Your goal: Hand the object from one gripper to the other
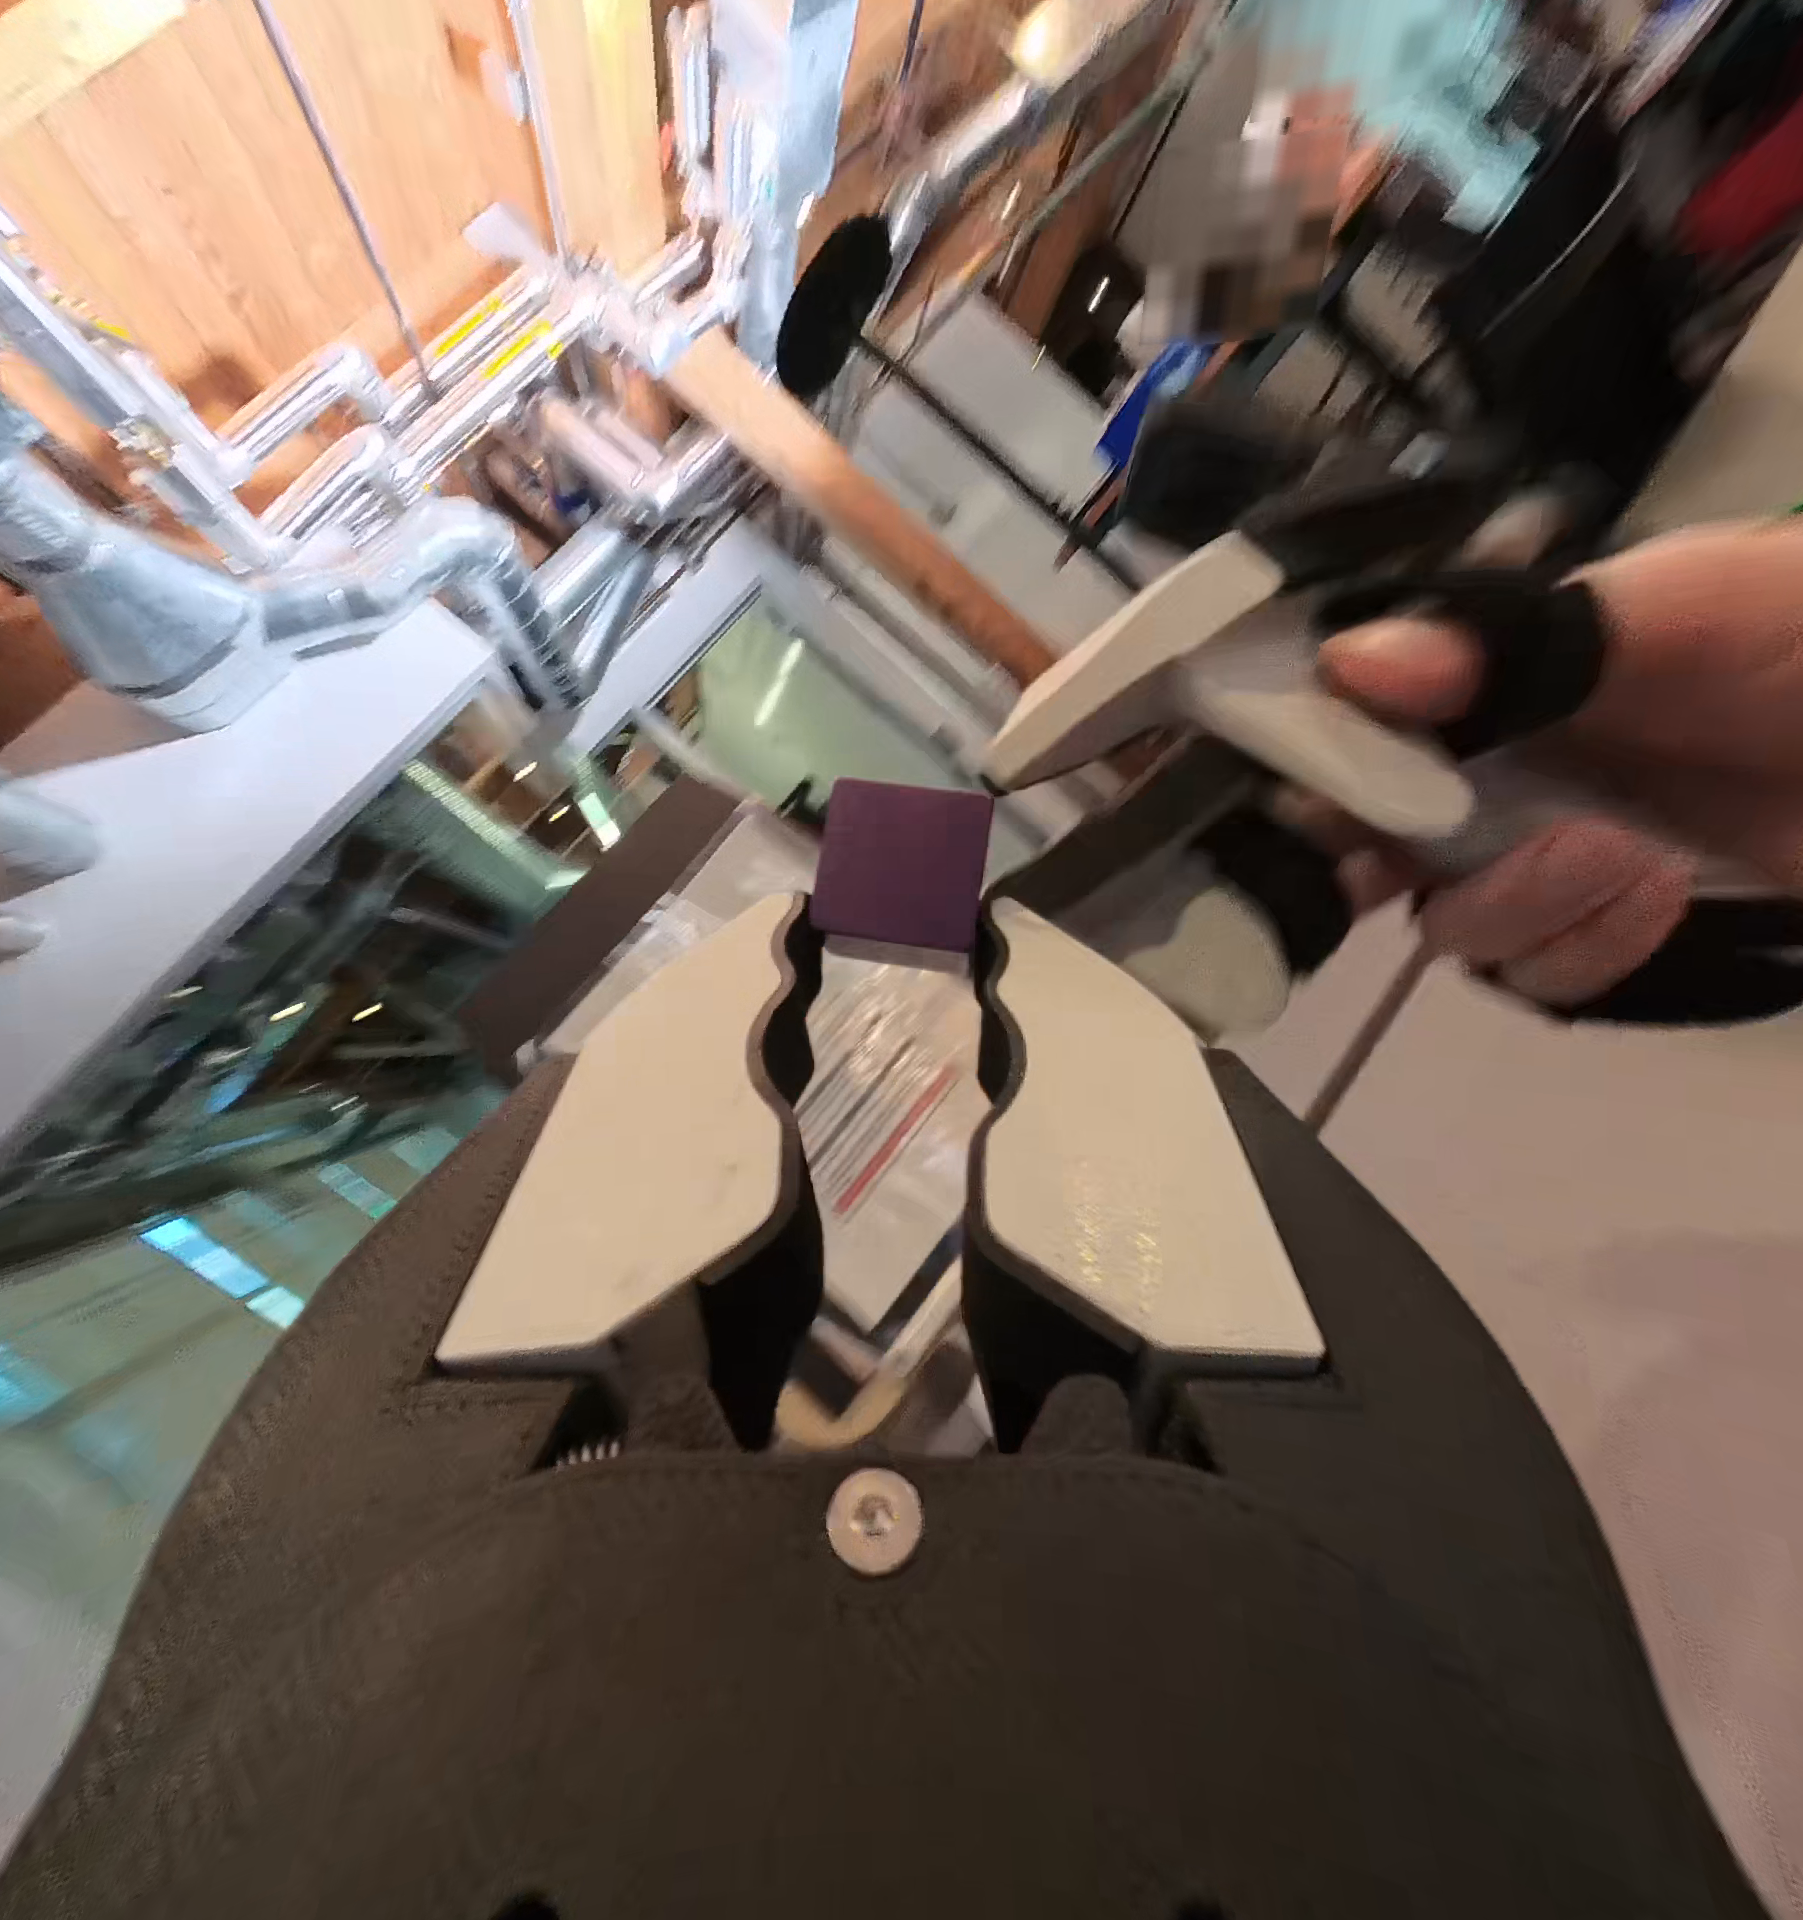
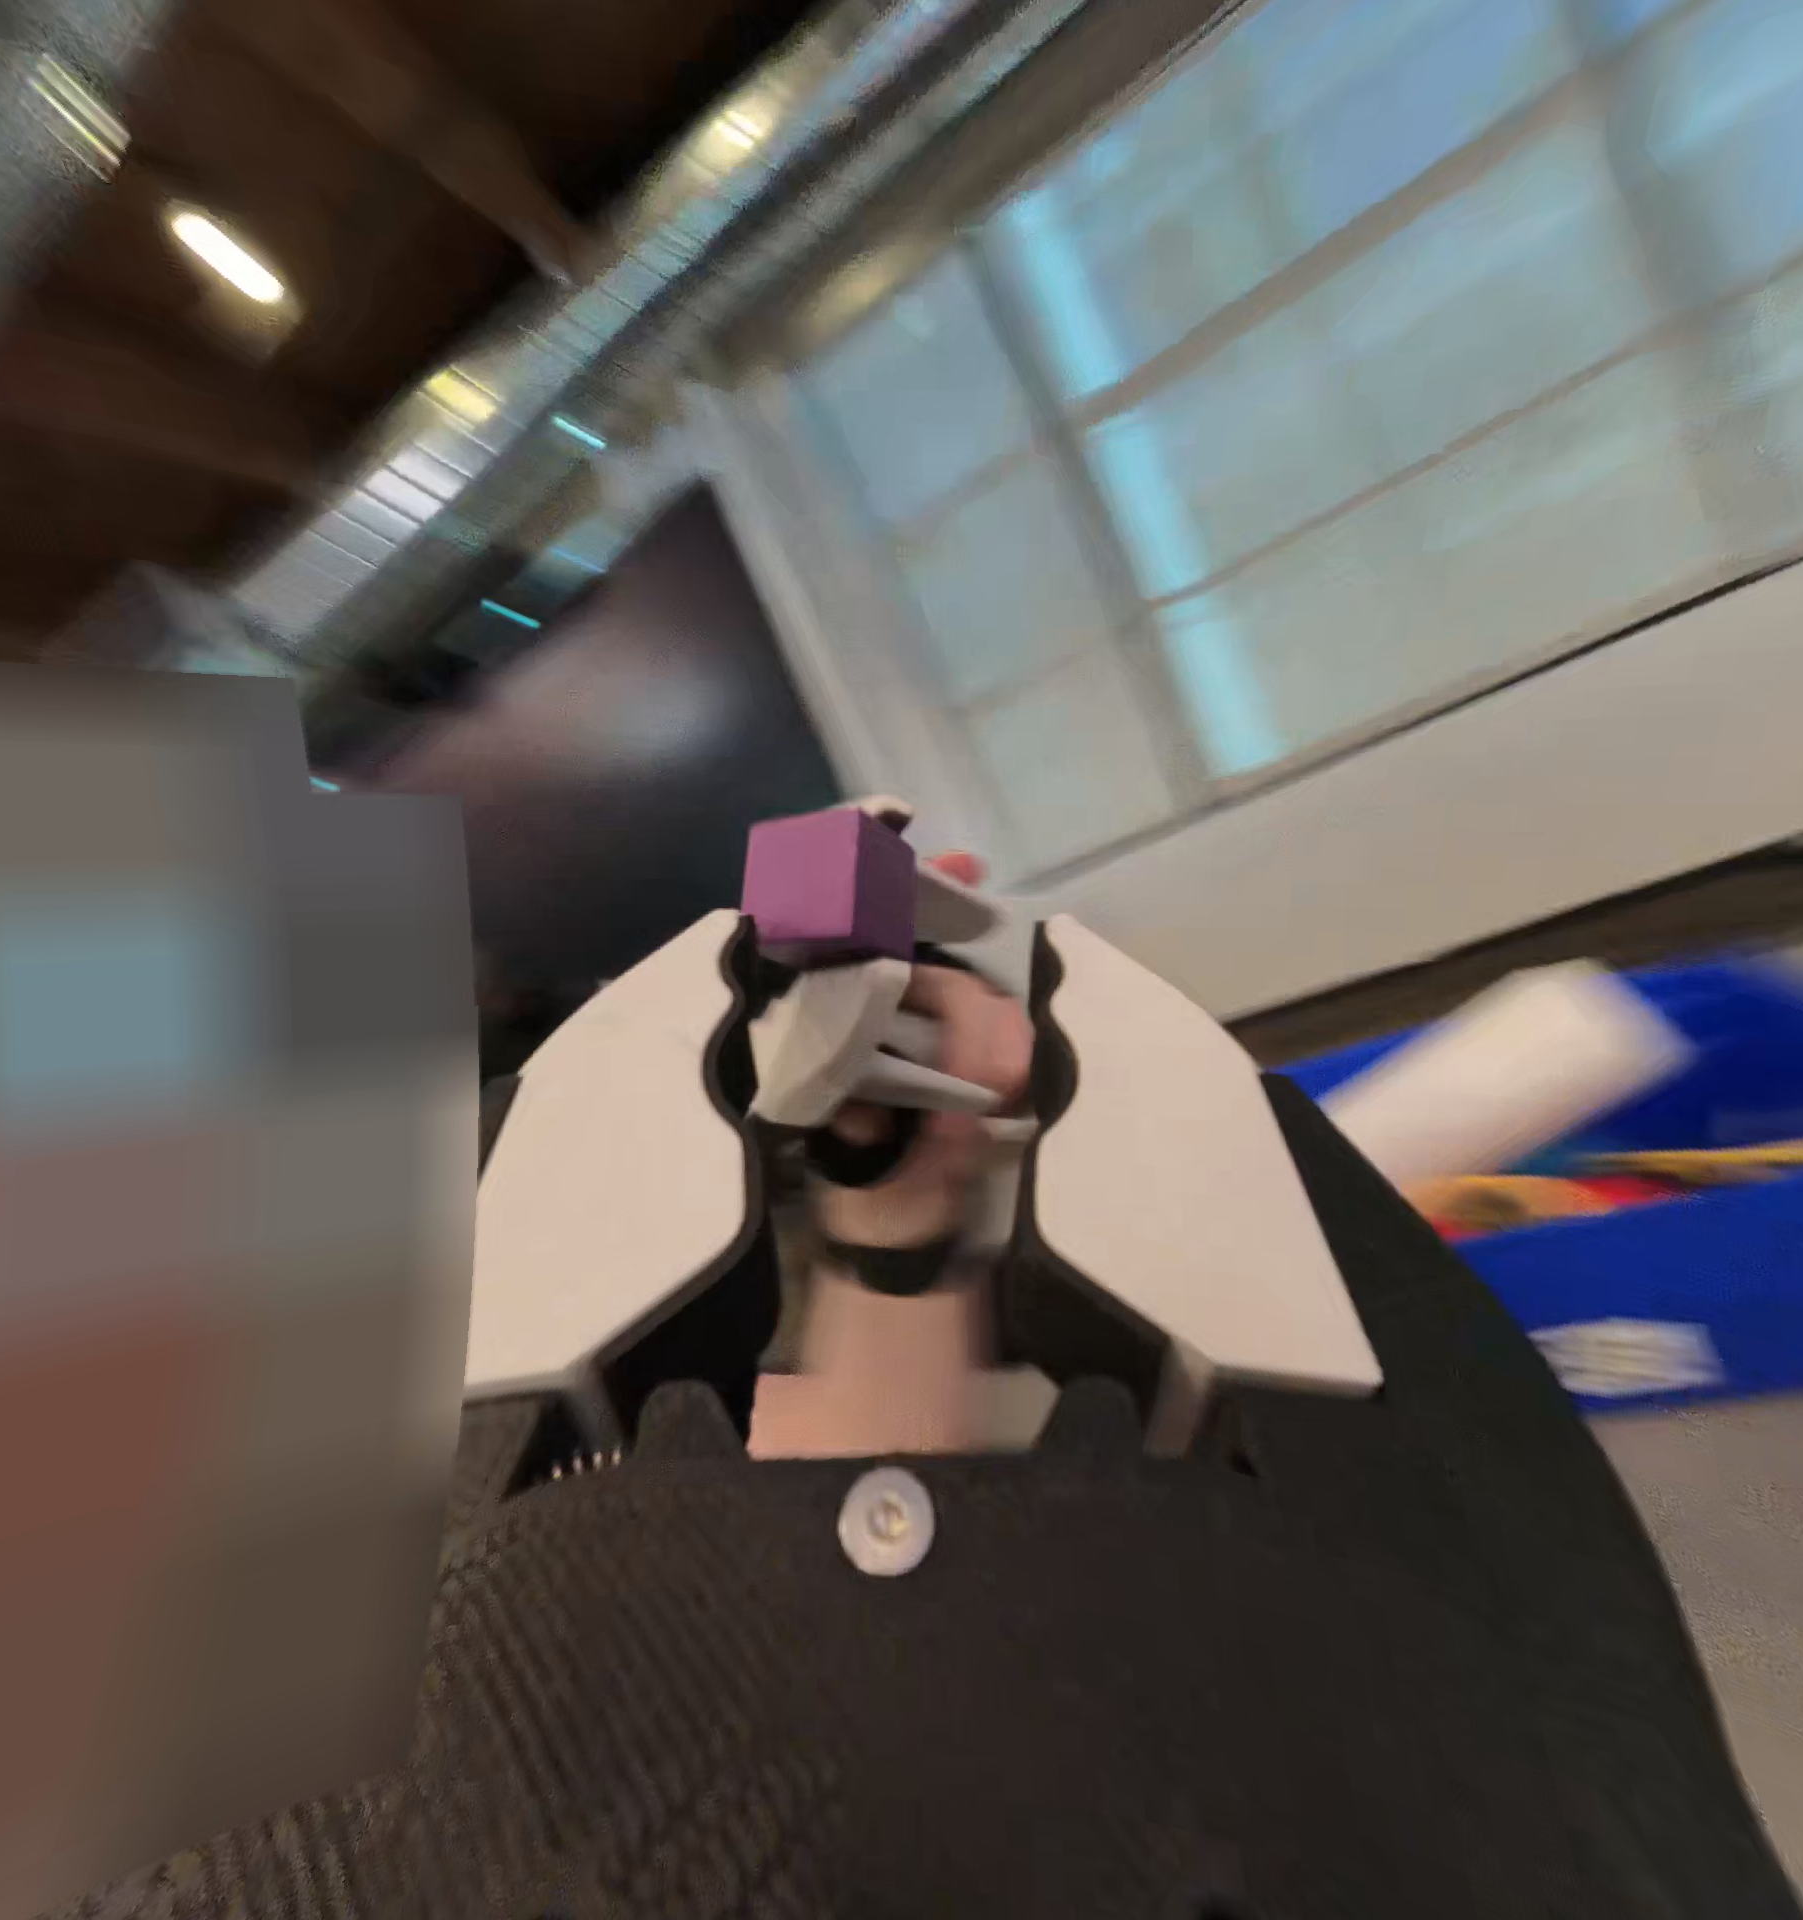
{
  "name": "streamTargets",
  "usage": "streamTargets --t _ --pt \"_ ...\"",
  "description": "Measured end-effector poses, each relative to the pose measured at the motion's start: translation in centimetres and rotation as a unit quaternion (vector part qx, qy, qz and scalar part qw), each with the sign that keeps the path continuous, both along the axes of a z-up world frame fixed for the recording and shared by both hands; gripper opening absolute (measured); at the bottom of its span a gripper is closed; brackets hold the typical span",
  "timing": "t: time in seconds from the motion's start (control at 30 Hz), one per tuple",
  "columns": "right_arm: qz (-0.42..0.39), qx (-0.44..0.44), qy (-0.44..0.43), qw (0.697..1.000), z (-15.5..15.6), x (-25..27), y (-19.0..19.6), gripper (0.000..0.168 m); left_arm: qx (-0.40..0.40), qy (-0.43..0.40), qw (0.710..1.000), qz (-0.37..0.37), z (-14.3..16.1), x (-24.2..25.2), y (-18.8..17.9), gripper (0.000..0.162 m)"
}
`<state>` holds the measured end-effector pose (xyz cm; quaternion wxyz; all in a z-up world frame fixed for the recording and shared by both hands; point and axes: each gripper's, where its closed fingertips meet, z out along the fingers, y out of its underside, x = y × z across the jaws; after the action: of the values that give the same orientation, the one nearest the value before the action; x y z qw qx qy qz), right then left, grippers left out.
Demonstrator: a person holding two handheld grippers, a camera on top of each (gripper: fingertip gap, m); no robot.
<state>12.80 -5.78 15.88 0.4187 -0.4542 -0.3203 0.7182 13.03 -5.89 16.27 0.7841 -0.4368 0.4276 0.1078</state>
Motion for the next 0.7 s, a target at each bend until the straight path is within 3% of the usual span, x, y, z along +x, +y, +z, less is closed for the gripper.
streamTargets --t 0.03,0.1,0.17,0.33,0.47,0.6,0.7 --pt "-0.098 0.074 -0.034 0.992 -0.2 0.0 0.8 0.057 0.01 0.022 0.999 0.046 -0.2 -0.7 0.7 0.028" --pt "-0.267 0.214 -0.09 0.935 0.1 0.6 1.5 0.061 0.041 0.073 0.988 0.132 -0.6 -1.9 1.9 0.027" --pt "-0.347 0.278 -0.128 0.886 0.5 0.5 1.1 0.059 0.057 0.109 0.978 0.17 -1.2 -1.8 2.5 0.027" --pt "-0.365 0.248 -0.234 0.866 -1.9 -1.2 1.1 0.054 0.06 0.131 0.974 0.175 -2.2 -0.2 2.8 0.027" --pt "-0.399 0.258 -0.24 0.847 -1.9 -0.6 2.0 0.033 0.072 0.145 0.969 0.188 -2.3 -0.1 2.8 0.027" --pt "-0.369 0.26 -0.23 0.862 -1.7 -0.3 1.7 0.032 0.032 0.107 0.985 0.134 -2.4 0.6 2.2 0.032" --pt "-0.292 0.264 -0.173 0.903 -0.5 0.0 0.2 0.032 -0.053 0.029 0.997 0.038 -1.8 0.9 0.7 0.038"
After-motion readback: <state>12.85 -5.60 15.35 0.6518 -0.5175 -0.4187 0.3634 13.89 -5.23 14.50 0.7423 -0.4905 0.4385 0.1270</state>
